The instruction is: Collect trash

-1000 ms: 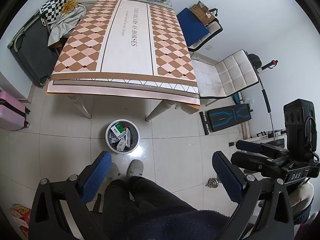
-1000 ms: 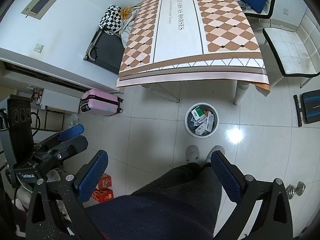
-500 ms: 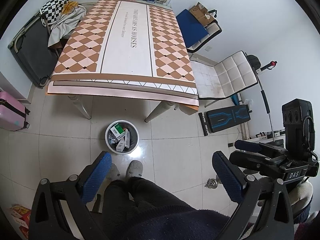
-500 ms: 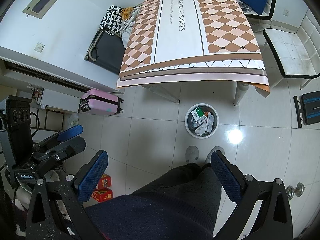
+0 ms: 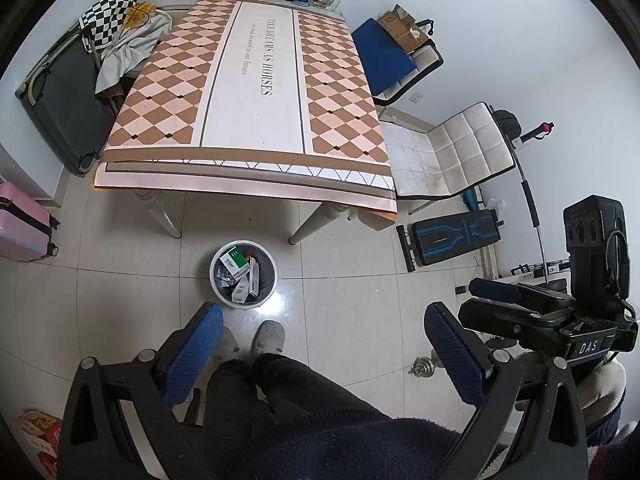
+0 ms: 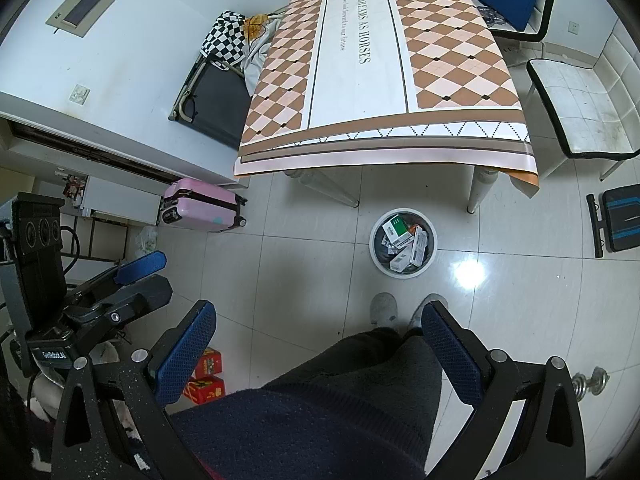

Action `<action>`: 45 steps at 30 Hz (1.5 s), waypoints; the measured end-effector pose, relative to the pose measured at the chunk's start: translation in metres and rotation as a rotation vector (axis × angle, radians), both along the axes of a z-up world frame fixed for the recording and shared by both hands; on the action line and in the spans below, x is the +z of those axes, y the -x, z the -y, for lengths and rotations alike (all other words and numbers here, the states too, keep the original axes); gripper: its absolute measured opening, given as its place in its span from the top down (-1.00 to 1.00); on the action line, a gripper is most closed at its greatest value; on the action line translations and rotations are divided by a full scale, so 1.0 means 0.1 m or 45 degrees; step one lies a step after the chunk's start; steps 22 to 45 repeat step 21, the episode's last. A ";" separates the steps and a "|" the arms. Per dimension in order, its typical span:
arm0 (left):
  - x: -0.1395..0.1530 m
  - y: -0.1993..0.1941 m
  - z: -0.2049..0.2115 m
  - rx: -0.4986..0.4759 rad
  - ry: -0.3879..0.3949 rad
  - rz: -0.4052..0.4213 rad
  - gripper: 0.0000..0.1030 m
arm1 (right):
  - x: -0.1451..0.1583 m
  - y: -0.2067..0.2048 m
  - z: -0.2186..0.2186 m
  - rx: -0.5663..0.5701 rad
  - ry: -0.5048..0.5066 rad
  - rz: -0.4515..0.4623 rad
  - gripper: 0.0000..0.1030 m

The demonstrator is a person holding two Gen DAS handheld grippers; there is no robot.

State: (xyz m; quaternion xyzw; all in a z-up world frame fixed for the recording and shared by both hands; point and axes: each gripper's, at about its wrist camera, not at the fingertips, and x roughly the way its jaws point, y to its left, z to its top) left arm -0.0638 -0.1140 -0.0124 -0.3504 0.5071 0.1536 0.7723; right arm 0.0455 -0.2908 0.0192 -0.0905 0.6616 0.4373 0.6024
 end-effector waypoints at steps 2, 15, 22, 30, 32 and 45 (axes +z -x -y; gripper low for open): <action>0.00 0.00 0.00 -0.001 0.000 0.000 -1.00 | 0.00 -0.01 -0.01 0.001 -0.001 0.000 -1.00; 0.02 0.01 -0.02 0.001 0.008 -0.010 -1.00 | 0.05 -0.06 -0.05 0.012 0.001 -0.003 -1.00; -0.02 -0.02 -0.02 0.016 0.016 -0.020 -1.00 | 0.01 -0.12 -0.03 0.027 0.010 -0.014 -1.00; -0.02 -0.02 -0.02 0.016 0.016 -0.020 -1.00 | 0.01 -0.12 -0.03 0.027 0.010 -0.014 -1.00; -0.02 -0.02 -0.02 0.016 0.016 -0.020 -1.00 | 0.01 -0.12 -0.03 0.027 0.010 -0.014 -1.00; -0.02 -0.02 -0.02 0.016 0.016 -0.020 -1.00 | 0.01 -0.12 -0.03 0.027 0.010 -0.014 -1.00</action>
